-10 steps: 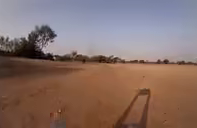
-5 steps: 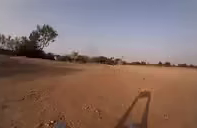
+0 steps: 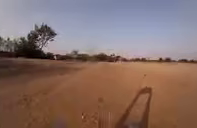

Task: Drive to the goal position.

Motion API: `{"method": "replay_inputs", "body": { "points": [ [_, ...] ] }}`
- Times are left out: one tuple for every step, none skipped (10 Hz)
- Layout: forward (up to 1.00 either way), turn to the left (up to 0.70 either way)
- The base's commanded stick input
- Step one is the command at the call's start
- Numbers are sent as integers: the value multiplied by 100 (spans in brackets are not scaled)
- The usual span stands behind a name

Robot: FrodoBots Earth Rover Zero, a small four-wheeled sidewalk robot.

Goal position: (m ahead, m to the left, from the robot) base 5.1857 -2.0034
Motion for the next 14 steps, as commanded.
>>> {"method": "replay_inputs", "body": {
  "points": [
    [59, 0],
    [59, 0],
    [59, 0],
    [59, 0],
    [59, 0],
    [59, 0],
    [59, 0],
    [59, 0],
    [59, 0],
    [59, 0],
    [58, 0],
    [58, 0],
    [58, 0],
    [58, 0]
  ]
}}
